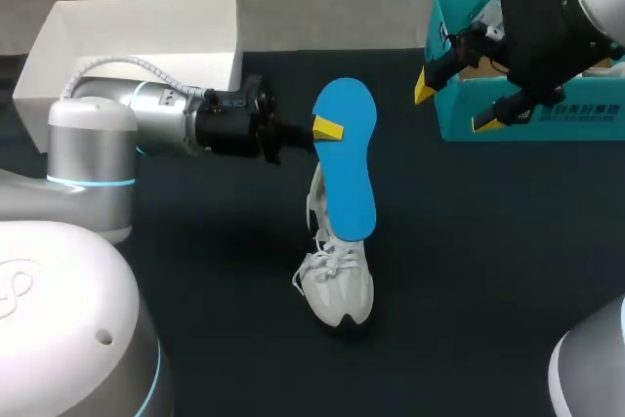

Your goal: Take the shoe out of the shoebox, open the shoe tongue, remove and reinsert the insole, then place the shoe into the shoebox

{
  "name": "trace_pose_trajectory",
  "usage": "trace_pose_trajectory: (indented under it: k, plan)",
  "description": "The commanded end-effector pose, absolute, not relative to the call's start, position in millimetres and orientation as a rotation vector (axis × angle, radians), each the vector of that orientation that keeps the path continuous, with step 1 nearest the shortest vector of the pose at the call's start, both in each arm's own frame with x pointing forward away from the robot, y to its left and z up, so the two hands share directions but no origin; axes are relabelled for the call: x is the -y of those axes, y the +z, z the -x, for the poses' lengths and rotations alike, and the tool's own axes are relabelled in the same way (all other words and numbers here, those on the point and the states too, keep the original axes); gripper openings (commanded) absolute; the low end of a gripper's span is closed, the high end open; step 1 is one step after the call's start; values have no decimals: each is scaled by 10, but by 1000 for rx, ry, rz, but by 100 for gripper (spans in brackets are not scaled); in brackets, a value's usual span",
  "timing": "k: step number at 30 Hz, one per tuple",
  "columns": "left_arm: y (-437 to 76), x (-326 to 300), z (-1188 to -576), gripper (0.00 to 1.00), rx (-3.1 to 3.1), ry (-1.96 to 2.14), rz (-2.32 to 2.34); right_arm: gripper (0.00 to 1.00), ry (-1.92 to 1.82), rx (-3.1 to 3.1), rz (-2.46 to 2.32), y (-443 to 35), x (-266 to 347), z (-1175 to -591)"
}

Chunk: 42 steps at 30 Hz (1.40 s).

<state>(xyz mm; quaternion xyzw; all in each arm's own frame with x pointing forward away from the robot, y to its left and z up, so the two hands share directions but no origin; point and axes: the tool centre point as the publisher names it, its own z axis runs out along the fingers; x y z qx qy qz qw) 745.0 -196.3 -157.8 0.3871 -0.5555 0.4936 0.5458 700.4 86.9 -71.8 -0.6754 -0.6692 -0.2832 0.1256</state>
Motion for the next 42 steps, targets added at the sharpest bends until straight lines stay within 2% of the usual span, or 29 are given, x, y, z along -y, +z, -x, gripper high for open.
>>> trace_pose_trajectory:
  k: [1,17,25,42]
  plan:
    - [-1576,1960,-7445,0,1319,1168,-921,100,-1052,1766,1654,-835,-839,-7003]
    - [-1576,1960,-7445,0,1319,1168,-921,100,-1052,1766,1654,-835,-839,-7003]
    - [-1576,1960,-7445,0,1319,1168,-921,100,-1230,1508,1564,-1081,-1022,-6937]
    - [-1576,1960,-7445,0,1319,1168,-921,100,-1249,1547,1530,-1118,-1100,-7057]
